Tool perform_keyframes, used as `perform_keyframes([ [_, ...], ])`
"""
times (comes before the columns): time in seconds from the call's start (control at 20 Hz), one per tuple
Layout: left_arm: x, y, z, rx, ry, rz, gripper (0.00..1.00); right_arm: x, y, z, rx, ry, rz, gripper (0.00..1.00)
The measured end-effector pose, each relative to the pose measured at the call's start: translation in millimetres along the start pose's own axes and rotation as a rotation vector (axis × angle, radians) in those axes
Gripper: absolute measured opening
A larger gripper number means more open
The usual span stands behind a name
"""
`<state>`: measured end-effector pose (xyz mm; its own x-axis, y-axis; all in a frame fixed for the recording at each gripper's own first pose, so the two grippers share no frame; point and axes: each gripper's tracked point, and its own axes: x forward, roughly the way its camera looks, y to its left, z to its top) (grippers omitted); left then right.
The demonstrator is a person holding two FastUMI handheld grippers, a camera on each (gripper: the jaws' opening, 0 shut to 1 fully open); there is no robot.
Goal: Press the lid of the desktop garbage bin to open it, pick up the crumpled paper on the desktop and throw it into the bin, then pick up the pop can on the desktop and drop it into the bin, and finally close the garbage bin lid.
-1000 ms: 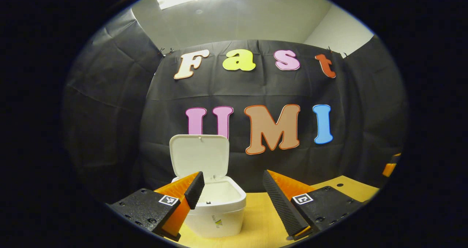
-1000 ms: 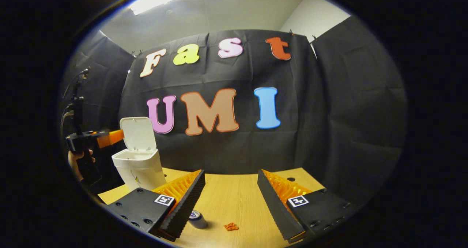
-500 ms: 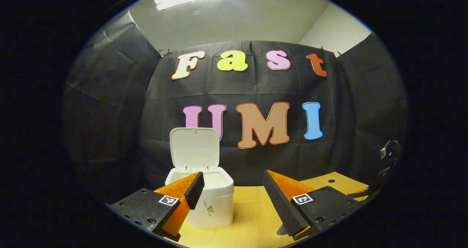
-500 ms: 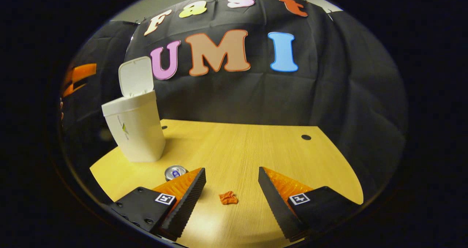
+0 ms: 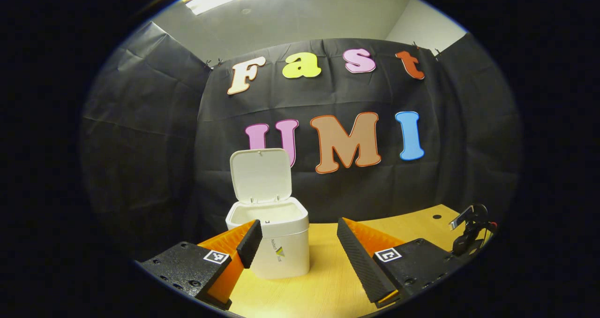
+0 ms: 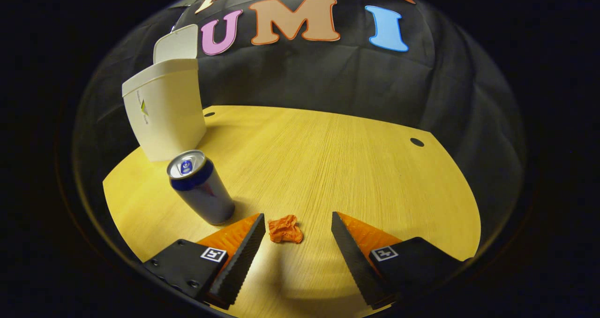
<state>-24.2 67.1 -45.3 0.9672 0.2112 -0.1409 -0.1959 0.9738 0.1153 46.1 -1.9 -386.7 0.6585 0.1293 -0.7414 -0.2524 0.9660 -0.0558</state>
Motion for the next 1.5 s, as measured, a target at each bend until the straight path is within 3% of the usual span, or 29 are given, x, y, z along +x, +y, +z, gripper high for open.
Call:
perform_keyframes([
  [0.1, -5.6, -1.0, -2.4, 0.010, 0.012, 0.017, 0.99, 12.8, 3.2, -9.5, -0.008, 0.036, 0.024, 0.94],
  [0.25, -11.5, -3.7, -8.1, 0.021, 0.034, 0.033, 0.95, 29.7, 13.9, -19.7, -0.029, 0.090, 0.086, 0.87],
  [0.35, -13.0, -5.0, -10.7, 0.023, 0.044, 0.043, 0.95, 35.5, 16.1, -27.9, -0.068, 0.126, 0.106, 0.75],
  [0.4, -12.6, -8.0, -11.3, 0.020, 0.050, 0.044, 0.95, 37.9, 16.1, -21.2, -0.065, 0.095, 0.114, 0.62],
  [0.45, -13.3, -9.9, -13.8, 0.016, 0.055, 0.044, 0.95, 38.8, 16.6, -21.9, -0.077, 0.102, 0.129, 0.65],
  [0.5, -13.7, -12.6, -14.7, 0.012, 0.056, 0.042, 0.95, 36.6, 18.7, -22.4, -0.084, 0.097, 0.141, 0.56],
  [0.6, -12.1, -20.4, -15.9, 0.007, 0.054, 0.024, 0.95, 36.1, 26.2, -15.9, -0.072, 0.073, 0.169, 0.52],
  [0.65, -10.1, -23.7, -17.0, 0.007, 0.053, 0.010, 0.95, 31.2, 26.4, -8.3, -0.064, 0.057, 0.171, 0.44],
  [1.0, 13.7, -33.3, -29.1, -0.048, 0.060, -0.092, 0.95, -54.7, 44.8, 113.4, -0.035, -0.195, 0.200, 0.41],
  [1.25, 29.2, -27.2, -30.7, -0.058, 0.060, -0.159, 0.95, -109.9, 96.8, 220.3, -0.059, -0.398, 0.233, 0.40],
  [1.5, 35.4, -7.3, -34.7, -0.070, 0.057, -0.188, 0.95, -134.1, 163.3, 301.2, -0.101, -0.541, 0.303, 0.40],
])
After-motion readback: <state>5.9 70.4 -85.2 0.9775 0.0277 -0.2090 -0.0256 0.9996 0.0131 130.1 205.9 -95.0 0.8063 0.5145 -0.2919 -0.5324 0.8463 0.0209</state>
